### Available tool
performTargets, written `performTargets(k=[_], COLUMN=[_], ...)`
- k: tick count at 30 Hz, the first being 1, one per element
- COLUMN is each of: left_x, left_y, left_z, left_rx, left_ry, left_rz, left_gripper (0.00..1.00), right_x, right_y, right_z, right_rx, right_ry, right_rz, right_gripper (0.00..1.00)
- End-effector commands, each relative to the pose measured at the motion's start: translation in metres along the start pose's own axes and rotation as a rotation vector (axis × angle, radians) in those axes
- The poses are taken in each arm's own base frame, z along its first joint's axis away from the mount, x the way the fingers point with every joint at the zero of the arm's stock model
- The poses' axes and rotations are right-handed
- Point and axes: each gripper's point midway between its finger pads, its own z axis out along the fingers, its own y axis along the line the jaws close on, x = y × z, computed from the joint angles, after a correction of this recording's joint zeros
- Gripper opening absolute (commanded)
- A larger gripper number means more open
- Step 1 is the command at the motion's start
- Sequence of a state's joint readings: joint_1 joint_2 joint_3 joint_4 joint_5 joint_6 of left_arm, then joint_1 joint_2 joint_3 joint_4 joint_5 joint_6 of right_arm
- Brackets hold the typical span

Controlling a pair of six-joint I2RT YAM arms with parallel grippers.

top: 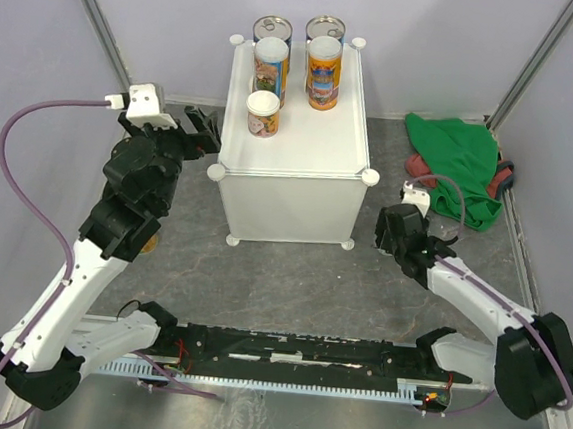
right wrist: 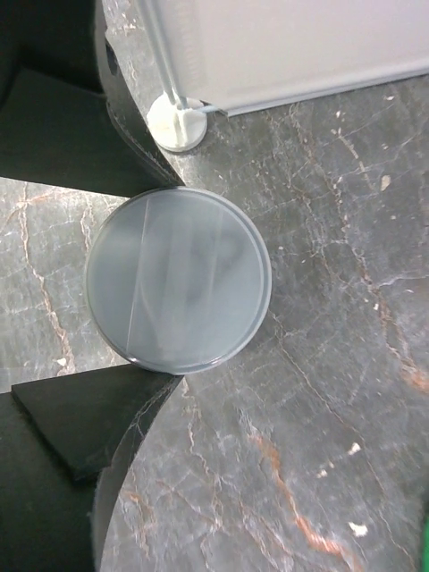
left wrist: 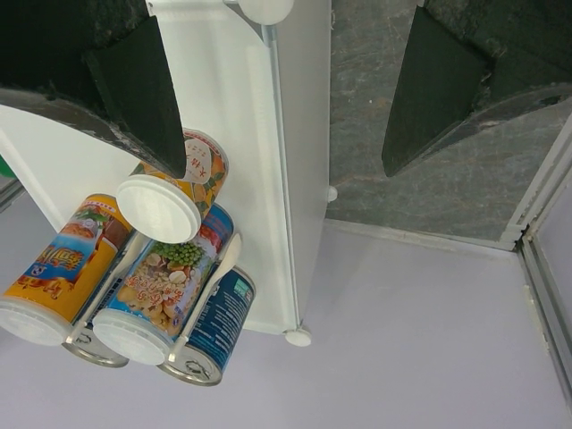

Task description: Place and organize the canned foods onto the counter

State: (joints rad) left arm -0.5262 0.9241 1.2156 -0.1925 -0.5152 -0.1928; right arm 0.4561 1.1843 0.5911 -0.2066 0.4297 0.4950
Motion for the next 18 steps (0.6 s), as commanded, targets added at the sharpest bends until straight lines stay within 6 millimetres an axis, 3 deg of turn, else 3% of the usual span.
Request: performTargets(k=[1,6,18], left_x=[-0.007,-0.005,0.000], left_y=[0.000,0.000,0.003], left_z=[-0.005,-0.005,-0.011], left_rx=[-0.004,0.002,0.004], left_ry=[-0.026,-0.026,-0.022], left_rz=[-0.061,-0.072,-0.076], left_gripper=[0.95,0.95,0.95], right_x=[-0.056,-0.089,-0.173], right_y=[-0.004,-0.004,-0.004], right_z=[-0.028,-0.052,-0.115], right_rx=[0.001,-0.009,-0.039], right_ry=[-0.158,-0.210,-0.382], right_rz=[0.022,0.028,0.078], right_gripper=[0.35,0.23,0.19])
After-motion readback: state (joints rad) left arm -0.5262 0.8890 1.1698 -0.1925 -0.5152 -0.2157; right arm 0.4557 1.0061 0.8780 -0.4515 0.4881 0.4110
